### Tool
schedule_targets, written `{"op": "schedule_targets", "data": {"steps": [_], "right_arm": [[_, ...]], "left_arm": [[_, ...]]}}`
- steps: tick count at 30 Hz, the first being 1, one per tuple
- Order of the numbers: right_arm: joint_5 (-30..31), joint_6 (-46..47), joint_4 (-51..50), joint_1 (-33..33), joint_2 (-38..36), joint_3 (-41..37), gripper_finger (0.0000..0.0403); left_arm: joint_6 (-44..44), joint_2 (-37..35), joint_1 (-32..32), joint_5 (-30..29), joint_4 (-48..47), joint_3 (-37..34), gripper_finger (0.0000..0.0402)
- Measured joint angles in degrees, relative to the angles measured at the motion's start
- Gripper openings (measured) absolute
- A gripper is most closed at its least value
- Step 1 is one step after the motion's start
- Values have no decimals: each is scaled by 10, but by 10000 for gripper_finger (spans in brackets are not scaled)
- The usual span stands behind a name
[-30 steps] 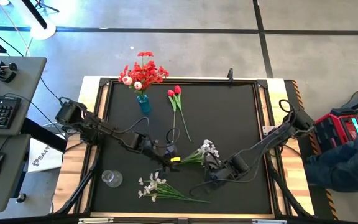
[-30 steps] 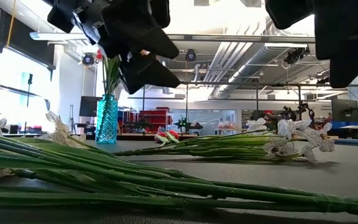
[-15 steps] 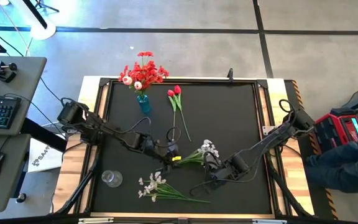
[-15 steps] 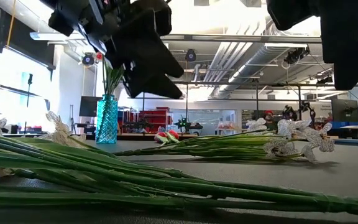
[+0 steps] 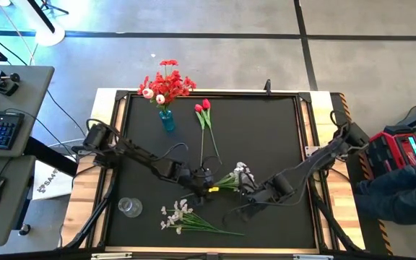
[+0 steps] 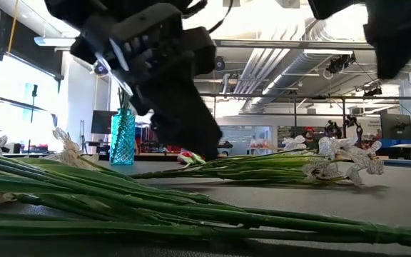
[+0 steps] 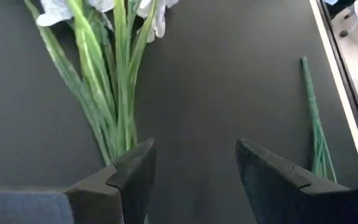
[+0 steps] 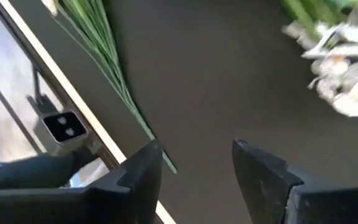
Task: Sort flowers into vase by color
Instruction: Put the center white flower into the transparent vase
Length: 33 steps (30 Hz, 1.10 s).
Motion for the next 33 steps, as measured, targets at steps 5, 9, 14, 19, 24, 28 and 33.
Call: {"op": "schedule_targets", "data": {"steps": [5, 9, 14, 19, 24, 28, 33], "right_arm": [[38, -19, -3, -13, -32, 0, 181], [58, -37, -5, -26, -55, 0, 181], [65, -42, -11, -33, -72, 0, 181], [62, -42, -13, -31, -74, 0, 181], [61, -42, -13, -27, -74, 0, 181], [61, -40, -11, -26, -74, 0, 181], [62, -42, -7, -26, -74, 0, 181]], "left_arm": [[4, 28, 0, -4, -69, 51, 209], [10, 48, 0, -15, -111, 81, 209], [5, 58, 0, -21, -142, 109, 209], [22, 51, 0, -25, -171, 135, 209], [49, 44, 2, -64, -200, 157, 209], [77, 45, 13, -95, -207, 161, 209], [95, 62, 40, -98, -209, 161, 209]]}}
